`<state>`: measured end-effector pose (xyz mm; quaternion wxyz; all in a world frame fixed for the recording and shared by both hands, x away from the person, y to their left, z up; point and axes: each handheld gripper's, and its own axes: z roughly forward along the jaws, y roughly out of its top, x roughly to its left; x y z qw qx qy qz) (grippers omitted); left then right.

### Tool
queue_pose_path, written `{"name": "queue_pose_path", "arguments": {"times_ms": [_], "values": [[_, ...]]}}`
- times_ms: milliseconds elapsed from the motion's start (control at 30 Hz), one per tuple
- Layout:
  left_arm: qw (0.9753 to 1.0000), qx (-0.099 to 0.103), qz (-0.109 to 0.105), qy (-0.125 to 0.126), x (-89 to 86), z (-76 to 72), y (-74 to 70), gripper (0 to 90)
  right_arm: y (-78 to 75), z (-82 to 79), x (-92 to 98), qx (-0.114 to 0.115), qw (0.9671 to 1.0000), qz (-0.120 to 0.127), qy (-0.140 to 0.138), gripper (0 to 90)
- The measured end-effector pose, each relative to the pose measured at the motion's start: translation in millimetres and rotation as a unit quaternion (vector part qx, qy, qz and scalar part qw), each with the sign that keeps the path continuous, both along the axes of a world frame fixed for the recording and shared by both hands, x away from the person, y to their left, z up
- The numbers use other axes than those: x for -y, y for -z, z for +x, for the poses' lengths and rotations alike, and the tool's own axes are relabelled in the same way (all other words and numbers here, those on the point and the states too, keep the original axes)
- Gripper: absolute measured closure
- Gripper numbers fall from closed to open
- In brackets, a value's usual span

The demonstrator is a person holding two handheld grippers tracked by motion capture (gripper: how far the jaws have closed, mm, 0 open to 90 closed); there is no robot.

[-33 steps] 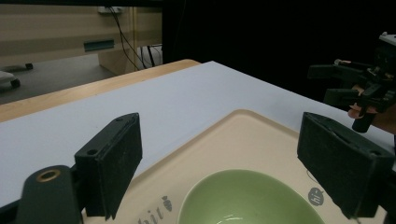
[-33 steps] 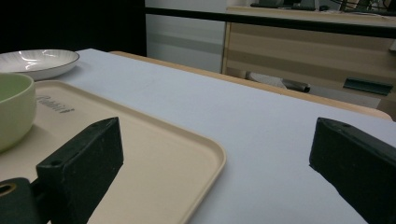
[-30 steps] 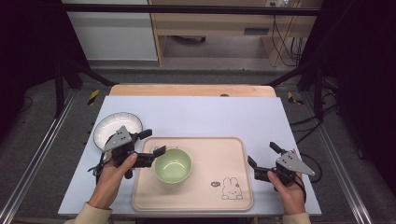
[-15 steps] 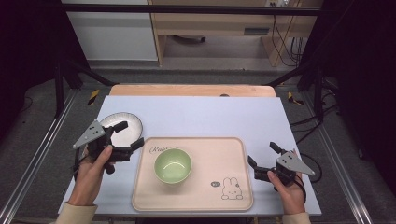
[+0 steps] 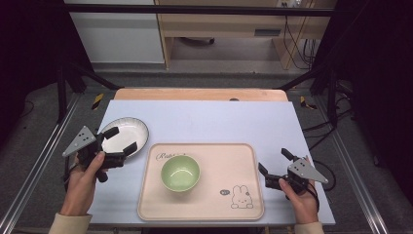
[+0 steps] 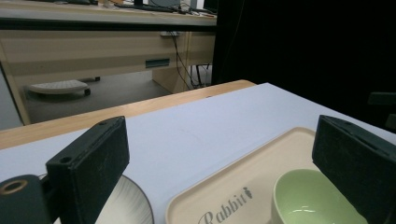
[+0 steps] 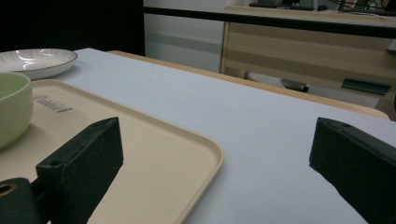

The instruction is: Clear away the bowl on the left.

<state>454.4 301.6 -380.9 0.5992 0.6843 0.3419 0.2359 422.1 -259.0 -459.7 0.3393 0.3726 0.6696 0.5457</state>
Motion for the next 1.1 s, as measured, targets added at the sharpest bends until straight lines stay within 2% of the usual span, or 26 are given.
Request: {"name": "queue_pose_path", "arguments": {"times_ms": [167, 467, 667, 1100], "values": [[0.9999, 0.003, 0.01, 0.0, -4.8, -0.3, 6.1, 4.2, 0.4, 0.4, 0.4, 0.001, 1.0, 0.003, 0.001, 3.0], [0.9997, -0.003, 0.02, -0.014, -15.9, -0.6, 21.2, 4.3, 0.2, 0.0, 0.3, 0.001, 1.0, 0.001, 0.0, 3.1], [0.9997, -0.003, 0.019, -0.013, -17.5, -1.5, 31.2, 3.8, 0.5, 0.3, 0.6, 0.002, 1.0, 0.0, 0.0, 3.1], [0.9994, -0.008, 0.032, -0.012, -19.5, 0.5, 48.6, 3.5, 0.5, 0.0, -0.2, 0.001, 1.0, -0.001, -0.001, 3.3]]}}
